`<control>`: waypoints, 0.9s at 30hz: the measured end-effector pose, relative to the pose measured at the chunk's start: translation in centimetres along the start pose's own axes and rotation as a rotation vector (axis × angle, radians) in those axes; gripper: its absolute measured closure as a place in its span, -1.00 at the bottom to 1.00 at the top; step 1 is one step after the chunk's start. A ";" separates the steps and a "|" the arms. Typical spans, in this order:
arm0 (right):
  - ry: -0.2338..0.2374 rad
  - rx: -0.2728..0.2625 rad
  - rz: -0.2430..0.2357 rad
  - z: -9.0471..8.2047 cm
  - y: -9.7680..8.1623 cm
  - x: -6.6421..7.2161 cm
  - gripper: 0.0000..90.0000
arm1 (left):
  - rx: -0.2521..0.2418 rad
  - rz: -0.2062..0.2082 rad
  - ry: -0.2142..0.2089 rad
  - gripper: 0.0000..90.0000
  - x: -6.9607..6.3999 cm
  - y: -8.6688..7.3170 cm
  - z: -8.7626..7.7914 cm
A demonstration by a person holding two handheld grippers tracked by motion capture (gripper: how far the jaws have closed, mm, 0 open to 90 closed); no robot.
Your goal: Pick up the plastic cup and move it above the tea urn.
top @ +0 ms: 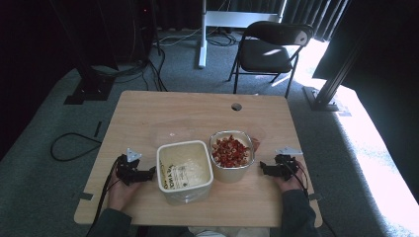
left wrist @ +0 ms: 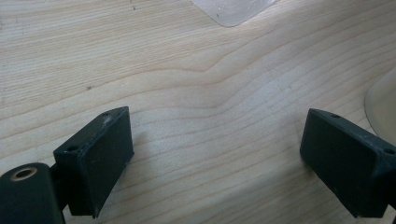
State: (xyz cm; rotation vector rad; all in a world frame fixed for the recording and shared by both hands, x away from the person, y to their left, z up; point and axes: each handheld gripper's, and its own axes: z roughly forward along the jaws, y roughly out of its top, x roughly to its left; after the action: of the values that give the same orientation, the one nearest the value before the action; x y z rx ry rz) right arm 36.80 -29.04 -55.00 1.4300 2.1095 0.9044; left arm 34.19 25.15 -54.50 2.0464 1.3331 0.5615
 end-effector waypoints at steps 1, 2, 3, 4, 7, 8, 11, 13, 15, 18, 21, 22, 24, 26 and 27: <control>0.001 0.000 0.000 0.0 0.0 0.0 -0.75 | -0.005 -0.001 -0.001 -0.76 0.1 0.0 0.0; 0.001 0.000 -0.001 0.0 0.0 0.0 -0.75 | -0.009 0.000 -0.002 -0.73 0.2 -0.1 -0.1; 0.001 0.000 -0.001 0.0 0.0 0.0 -0.75 | -0.009 0.000 -0.002 -0.68 0.2 -0.1 -0.1; 0.001 0.000 -0.002 0.0 0.0 0.0 -0.75 | -0.012 0.005 -0.007 -0.68 0.5 -0.2 -0.2; 0.001 0.000 -0.001 0.0 0.0 0.0 -0.74 | 0.001 0.000 -0.003 -0.52 1.0 -0.2 -0.5; 0.001 0.000 -0.001 0.0 0.0 0.0 -0.74 | 0.001 0.003 -0.006 -0.52 1.1 -0.2 -0.6; 0.000 0.001 0.002 -0.1 -0.1 0.0 -0.74 | 0.020 0.015 -0.014 -0.51 1.3 0.0 -0.6; 0.000 0.001 0.002 -0.1 -0.1 0.0 -0.74 | 0.032 0.017 -0.019 -0.51 1.4 0.2 -0.6; 0.000 0.001 0.002 -0.1 -0.1 0.0 -0.74 | 0.048 0.014 -0.015 -0.48 1.5 0.4 -0.6; 0.001 0.001 0.002 -0.1 -0.1 0.0 -0.74 | 0.054 0.001 0.000 -0.19 1.9 0.6 -0.9; 0.001 0.001 0.002 -0.1 -0.1 0.0 -0.74 | 0.040 -0.022 -0.002 -0.14 2.3 1.0 -1.2; 0.001 0.001 0.002 -0.1 -0.1 0.0 -0.74 | 0.031 -0.023 -0.002 -0.14 2.4 1.2 -1.4; 0.001 0.000 0.001 -0.1 -0.1 0.0 -0.74 | -0.001 -0.034 -0.009 -0.13 2.6 1.8 -1.9; 0.001 0.000 0.001 -0.1 -0.1 0.0 -0.74 | -0.021 -0.034 -0.012 -0.14 2.9 2.7 -2.4; 0.001 0.000 0.001 -0.1 -0.1 0.0 -0.74 | -0.034 -0.034 -0.012 -0.14 3.0 3.3 -2.6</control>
State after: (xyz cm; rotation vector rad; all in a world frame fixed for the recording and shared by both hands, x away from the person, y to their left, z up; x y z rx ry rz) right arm 36.67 -29.08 -54.99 1.4311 2.1097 0.9059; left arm 35.87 27.65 -50.27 1.9926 1.3401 0.5525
